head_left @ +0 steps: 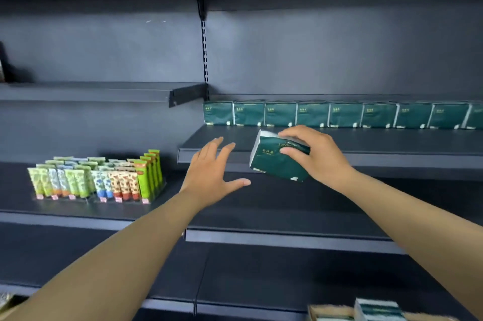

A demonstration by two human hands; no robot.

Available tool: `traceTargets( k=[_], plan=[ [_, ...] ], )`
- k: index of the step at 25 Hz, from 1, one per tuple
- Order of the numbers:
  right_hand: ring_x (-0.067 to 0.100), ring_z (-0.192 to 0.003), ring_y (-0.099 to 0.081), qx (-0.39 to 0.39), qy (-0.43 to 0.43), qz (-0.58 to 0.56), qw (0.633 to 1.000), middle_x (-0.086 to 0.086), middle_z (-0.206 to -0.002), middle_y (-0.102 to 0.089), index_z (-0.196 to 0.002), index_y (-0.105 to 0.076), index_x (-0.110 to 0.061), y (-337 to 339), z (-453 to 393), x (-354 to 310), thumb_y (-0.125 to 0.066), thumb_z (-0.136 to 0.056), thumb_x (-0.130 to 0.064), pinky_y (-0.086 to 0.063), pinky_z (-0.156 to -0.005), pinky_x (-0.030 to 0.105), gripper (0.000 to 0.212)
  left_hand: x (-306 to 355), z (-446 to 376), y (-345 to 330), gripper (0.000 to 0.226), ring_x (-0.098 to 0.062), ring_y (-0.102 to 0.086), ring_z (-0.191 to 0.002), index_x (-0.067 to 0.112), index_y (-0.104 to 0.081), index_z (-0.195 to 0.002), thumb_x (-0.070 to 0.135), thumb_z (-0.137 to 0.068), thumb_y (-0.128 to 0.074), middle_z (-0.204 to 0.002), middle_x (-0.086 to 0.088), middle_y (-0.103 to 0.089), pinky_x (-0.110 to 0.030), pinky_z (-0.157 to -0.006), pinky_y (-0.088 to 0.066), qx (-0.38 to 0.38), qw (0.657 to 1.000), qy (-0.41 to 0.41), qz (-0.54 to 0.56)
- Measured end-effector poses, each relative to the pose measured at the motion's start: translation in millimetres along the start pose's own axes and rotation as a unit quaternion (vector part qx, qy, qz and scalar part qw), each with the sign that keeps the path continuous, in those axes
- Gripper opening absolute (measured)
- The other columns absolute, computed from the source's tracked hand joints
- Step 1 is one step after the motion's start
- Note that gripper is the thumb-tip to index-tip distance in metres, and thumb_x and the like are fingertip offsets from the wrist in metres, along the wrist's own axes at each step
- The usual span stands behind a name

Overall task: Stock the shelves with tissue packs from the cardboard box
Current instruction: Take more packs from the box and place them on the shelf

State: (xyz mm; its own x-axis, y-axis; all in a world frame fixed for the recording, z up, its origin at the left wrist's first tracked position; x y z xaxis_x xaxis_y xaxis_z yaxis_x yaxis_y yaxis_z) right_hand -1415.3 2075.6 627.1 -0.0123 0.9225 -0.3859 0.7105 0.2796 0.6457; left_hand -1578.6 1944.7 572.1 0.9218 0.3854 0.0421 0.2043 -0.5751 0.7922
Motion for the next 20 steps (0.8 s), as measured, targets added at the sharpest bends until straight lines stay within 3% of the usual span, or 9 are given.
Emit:
traceTargets(
  k=[3, 5, 8, 14, 18, 20],
  plan=[
    [-0.003, -0.107, -0.053, 0.022, -0.006, -0.017, 1.0, -0.018, -0.11, -0.059, -0.111, -0.064, -0.021, -17.6, -51.0, -5.3, -0.066, -0.086, -0.019, -0.033, -0.094, 0.003, 0.025, -43.7, -35.9, 2.4, 0.098, -0.023, -0.023, -0.139, 0.02, -0.032, -0.145, 0.083, -0.07, -0.042, -0.15, -0.008, -0.027, -0.04, -0.112, -0.02, 0.033, 0.999, 0.003, 0.013],
    [-0.005, -0.108, -0.052, 0.017, -0.005, -0.011, 1.0, -0.017, -0.111, -0.059, -0.112, -0.063, -0.022, -32.0, -85.6, -0.2, -0.065, -0.087, -0.02, -0.033, -0.094, 0.003, 0.025, -71.0, -63.7, -1.6, 0.099, -0.023, -0.027, -0.137, 0.02, -0.034, -0.143, 0.085, -0.068, -0.036, -0.146, -0.007, -0.032, -0.039, -0.11, -0.022, 0.038, 0.999, 0.019, 0.007],
    [-0.002, -0.109, -0.05, 0.002, 0.013, 0.022, 1.0, -0.017, -0.112, -0.058, -0.113, -0.062, -0.022, -62.6, -137.6, 18.0, -0.064, -0.088, -0.021, -0.035, -0.097, 0.014, 0.025, -112.8, -101.8, -21.2, 0.095, -0.022, -0.028, -0.135, 0.023, -0.033, -0.142, 0.082, -0.069, -0.043, -0.143, -0.005, -0.034, -0.036, -0.108, -0.023, 0.017, 0.998, 0.053, 0.001],
    [0.008, -0.112, -0.05, -0.027, 0.055, 0.041, 0.997, -0.008, -0.117, -0.062, -0.114, -0.062, -0.018, -145.6, -234.2, 61.2, -0.064, -0.088, -0.02, -0.036, -0.099, 0.022, 0.026, -188.6, -162.8, -69.4, 0.089, -0.022, -0.022, -0.139, 0.025, -0.026, -0.144, 0.076, -0.075, -0.049, -0.149, -0.004, -0.027, -0.037, -0.112, -0.019, -0.021, 0.993, 0.116, -0.007],
    [0.015, -0.112, -0.052, -0.046, 0.074, 0.049, 0.995, -0.004, -0.116, -0.064, -0.113, -0.063, -0.016, -199.4, -280.4, 83.3, -0.064, -0.088, -0.02, -0.039, -0.1, 0.033, 0.026, -221.8, -190.2, -95.5, 0.093, -0.024, -0.028, -0.138, 0.025, -0.019, -0.148, 0.074, -0.076, -0.051, -0.151, -0.004, -0.028, -0.038, -0.11, -0.026, -0.063, 0.984, 0.164, 0.041],
    [0.019, -0.111, -0.053, -0.045, 0.082, 0.075, 0.993, -0.002, -0.115, -0.064, -0.112, -0.063, -0.015, -217.9, -296.2, 93.7, -0.064, -0.088, -0.022, -0.039, -0.098, 0.039, 0.026, -227.8, -202.9, -103.4, 0.092, -0.023, -0.029, -0.137, 0.022, -0.016, -0.15, 0.065, -0.08, -0.057, -0.151, -0.005, -0.03, -0.033, -0.109, -0.022, -0.076, 0.979, 0.164, 0.092]
  ],
)
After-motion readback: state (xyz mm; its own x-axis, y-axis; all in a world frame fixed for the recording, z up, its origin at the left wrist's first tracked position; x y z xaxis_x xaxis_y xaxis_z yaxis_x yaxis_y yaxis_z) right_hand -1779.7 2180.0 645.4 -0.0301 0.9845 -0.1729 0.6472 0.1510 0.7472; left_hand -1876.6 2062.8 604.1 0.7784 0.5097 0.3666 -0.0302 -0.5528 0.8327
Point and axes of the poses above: each hand's wrist, its own z-axis away from the middle knuckle, its own y-axis out of the back of the hand, x = y × z, the point moved 6 cm from there along -z, towards the middle knuckle
